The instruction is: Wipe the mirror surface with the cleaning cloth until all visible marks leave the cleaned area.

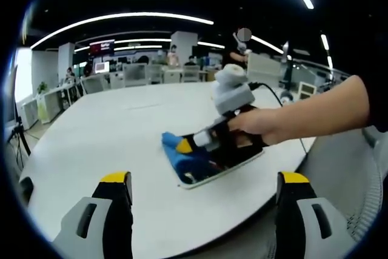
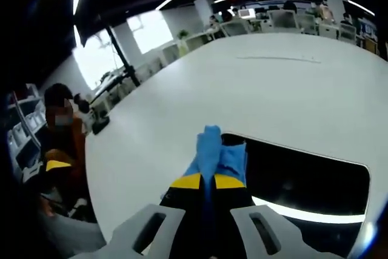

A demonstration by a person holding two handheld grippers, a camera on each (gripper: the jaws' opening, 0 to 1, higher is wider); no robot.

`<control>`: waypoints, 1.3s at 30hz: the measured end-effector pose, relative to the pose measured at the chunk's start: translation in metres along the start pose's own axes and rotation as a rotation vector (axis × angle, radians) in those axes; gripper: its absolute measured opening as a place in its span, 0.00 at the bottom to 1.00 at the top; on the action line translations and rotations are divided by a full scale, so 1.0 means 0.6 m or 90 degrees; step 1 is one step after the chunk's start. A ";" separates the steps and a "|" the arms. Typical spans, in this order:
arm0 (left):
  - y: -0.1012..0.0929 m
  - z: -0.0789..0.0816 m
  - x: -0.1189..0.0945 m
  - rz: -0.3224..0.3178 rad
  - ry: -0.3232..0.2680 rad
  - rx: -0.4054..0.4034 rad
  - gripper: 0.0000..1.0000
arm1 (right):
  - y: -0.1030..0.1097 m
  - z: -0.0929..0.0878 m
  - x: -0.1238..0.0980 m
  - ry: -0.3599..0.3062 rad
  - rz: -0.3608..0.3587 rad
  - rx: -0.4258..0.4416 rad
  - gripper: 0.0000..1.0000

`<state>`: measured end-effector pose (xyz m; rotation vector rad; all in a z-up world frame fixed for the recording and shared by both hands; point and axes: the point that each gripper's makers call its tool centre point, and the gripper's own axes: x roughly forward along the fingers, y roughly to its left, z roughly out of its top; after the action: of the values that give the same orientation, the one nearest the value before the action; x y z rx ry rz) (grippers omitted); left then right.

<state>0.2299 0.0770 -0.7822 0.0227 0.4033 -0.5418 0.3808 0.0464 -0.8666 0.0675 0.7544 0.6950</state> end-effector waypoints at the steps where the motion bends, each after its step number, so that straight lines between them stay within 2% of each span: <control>1: 0.000 -0.001 0.000 -0.001 0.002 0.000 0.99 | -0.002 0.002 0.001 -0.002 -0.003 0.000 0.01; 21: -0.002 -0.001 -0.002 -0.003 0.003 -0.001 0.99 | -0.028 0.032 0.020 -0.018 -0.028 -0.011 0.01; 39: -0.004 -0.002 0.001 -0.005 0.005 -0.003 0.99 | -0.033 0.032 0.021 -0.010 -0.028 -0.034 0.01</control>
<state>0.2288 0.0746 -0.7831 0.0190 0.4125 -0.5484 0.4111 0.0421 -0.8660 0.0075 0.7191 0.6718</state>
